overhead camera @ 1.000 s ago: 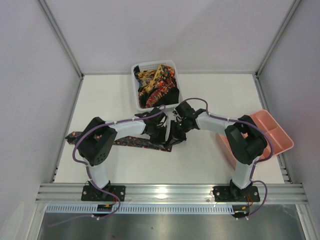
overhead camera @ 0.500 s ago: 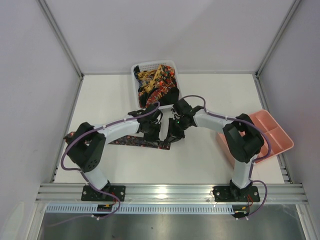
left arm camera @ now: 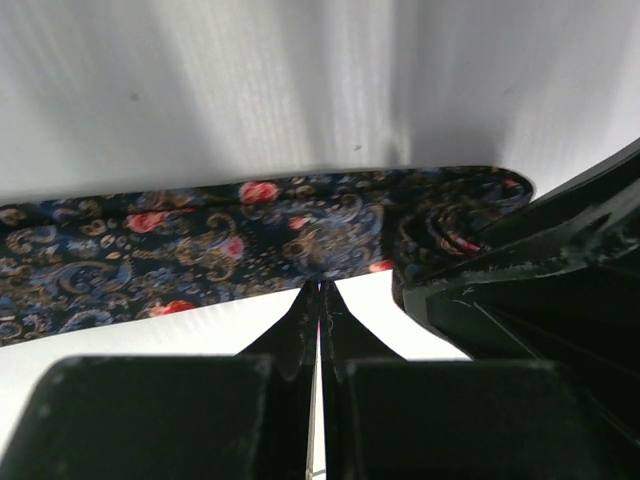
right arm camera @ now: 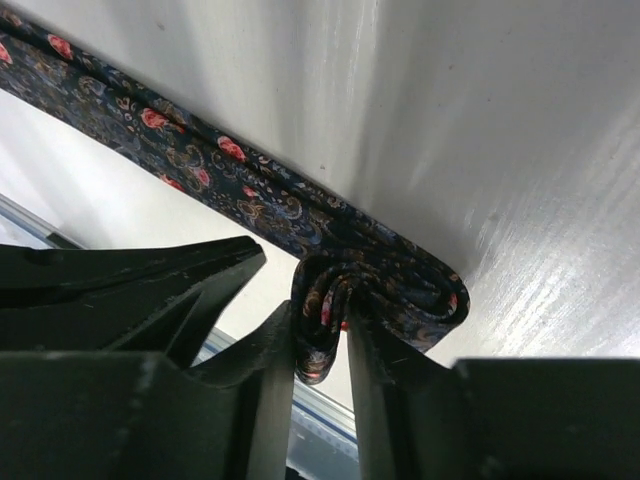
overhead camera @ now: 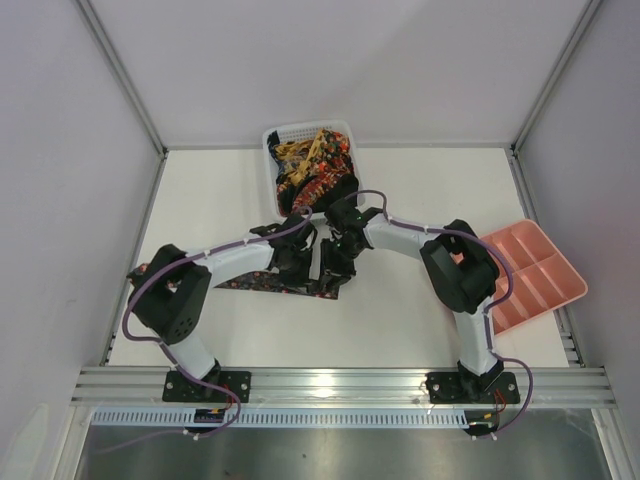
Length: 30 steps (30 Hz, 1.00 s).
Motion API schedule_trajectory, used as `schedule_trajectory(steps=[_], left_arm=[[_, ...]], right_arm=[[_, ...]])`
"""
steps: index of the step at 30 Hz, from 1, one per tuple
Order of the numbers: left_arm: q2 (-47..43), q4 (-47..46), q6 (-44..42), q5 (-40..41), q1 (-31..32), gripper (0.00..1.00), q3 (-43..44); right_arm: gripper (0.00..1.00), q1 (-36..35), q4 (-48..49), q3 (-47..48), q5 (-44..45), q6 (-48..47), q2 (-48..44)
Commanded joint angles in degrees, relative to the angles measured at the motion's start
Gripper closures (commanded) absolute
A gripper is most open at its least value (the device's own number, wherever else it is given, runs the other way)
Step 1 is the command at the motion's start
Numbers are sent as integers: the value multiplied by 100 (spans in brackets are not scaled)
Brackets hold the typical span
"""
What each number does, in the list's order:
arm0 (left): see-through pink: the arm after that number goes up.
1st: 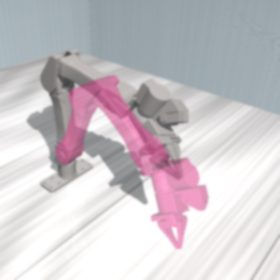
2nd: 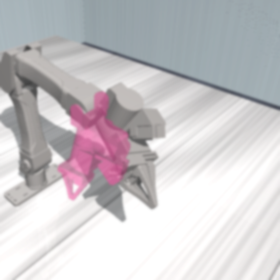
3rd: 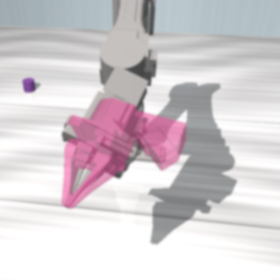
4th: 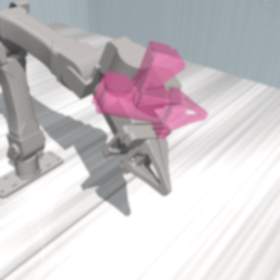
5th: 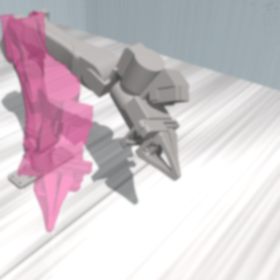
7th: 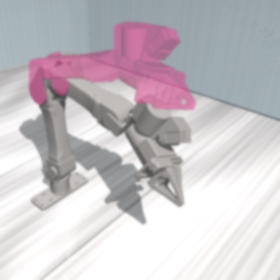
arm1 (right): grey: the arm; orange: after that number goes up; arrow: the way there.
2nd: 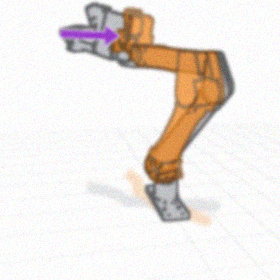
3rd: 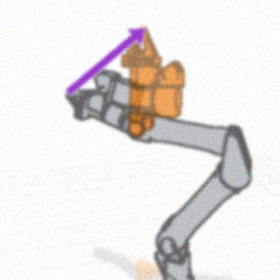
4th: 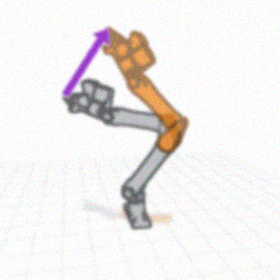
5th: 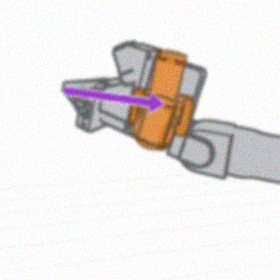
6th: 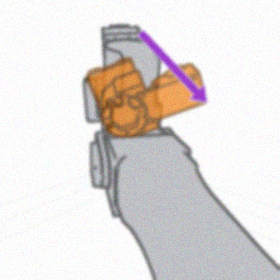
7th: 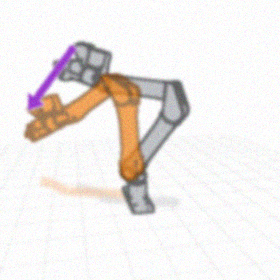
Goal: Roll the ties
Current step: Roll the tie
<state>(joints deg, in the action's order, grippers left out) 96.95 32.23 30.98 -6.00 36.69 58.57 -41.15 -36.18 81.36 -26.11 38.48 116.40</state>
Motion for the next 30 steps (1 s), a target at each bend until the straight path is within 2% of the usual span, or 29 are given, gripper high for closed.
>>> schedule_trajectory(steps=[1,3,7,14,22,25,29,30], left_arm=[[-369,-164,-13,64,-127,99,-143],[-439,-164,-5,38,-179,99,-222],[-589,-121,-4,2,-320,99,-302],[-861,29,13,-120,-487,99,-258],[-862,-76,145,-779,-487,99,-109],[-809,-147,206,-981,-496,100,-109],[-721,-234,277,-1114,-487,99,-65],[-712,-226,285,-1105,-487,99,-47]], right_arm=[[67,-60,-91,222,36,45,128],[59,-60,66,205,-104,54,137],[53,-51,278,91,-228,37,68],[49,36,1271,-524,-588,256,-398],[49,256,2397,-1087,-896,573,-689],[51,326,2396,-1122,-940,590,-584],[69,335,2677,-1228,-1036,722,-557],[69,335,2678,-1228,-1045,731,-548]])
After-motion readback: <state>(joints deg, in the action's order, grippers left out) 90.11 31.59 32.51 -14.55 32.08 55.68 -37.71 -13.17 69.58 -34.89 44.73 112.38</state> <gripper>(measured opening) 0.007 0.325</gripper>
